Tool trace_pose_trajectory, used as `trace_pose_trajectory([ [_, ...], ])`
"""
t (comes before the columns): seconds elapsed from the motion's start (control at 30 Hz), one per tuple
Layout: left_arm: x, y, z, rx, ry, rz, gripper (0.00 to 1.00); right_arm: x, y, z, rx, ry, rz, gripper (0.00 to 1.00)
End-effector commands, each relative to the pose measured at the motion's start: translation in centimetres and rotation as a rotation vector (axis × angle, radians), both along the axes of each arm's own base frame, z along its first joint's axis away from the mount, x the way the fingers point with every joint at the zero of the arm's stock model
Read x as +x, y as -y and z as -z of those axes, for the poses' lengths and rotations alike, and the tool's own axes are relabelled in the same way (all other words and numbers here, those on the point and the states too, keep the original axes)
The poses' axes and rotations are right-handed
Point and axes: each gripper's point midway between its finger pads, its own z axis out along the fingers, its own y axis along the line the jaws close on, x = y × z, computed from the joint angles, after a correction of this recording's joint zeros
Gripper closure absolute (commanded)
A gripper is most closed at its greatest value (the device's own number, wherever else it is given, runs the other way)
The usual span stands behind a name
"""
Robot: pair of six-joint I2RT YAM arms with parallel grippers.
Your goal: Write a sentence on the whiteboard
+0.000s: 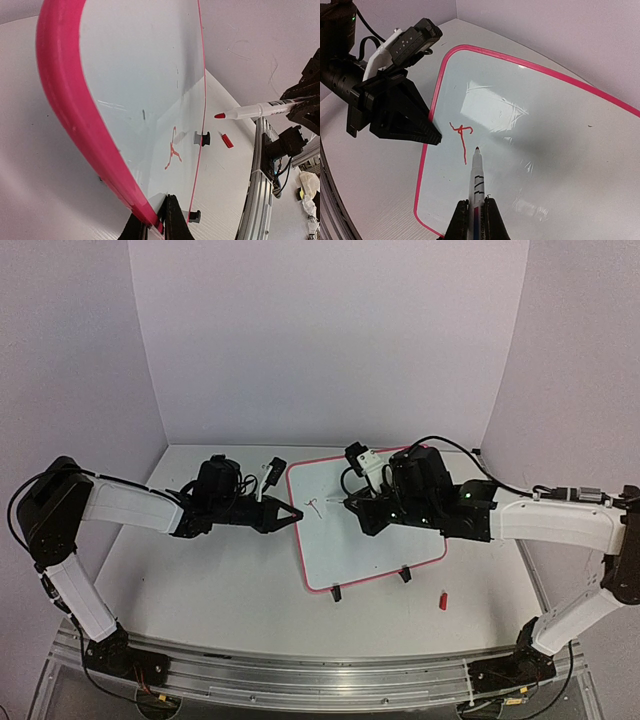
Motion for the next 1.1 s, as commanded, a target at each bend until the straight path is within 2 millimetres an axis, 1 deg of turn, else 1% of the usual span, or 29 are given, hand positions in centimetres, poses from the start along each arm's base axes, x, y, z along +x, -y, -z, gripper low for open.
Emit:
trace_pose_trajectory([
  [0.0, 1.9, -4.1, 6.9, 0.298, 0.011, -0.129, 1.0, 1.1, 0.2, 0.0, 0.007, 0.009, 0.059, 1.0],
  [0.37, 1.6, -4.4, 7.3, 0.312, -0.001, -0.131, 1.0, 0.9, 0.0, 1.0, 0.006, -0.02, 0.061, 1.0],
  [0.77, 1.4, -4.5, 7.5, 0.314, -0.003, -0.128, 1.0, 1.3, 0.2, 2.4, -0.02, -0.043, 0.091, 1.0],
  [1.07, 1.3, -4.7, 7.4, 0.314, 0.001, -0.129, 1.0, 1.8, -0.5, 2.6, -0.024, -0.041, 0.086, 1.0],
])
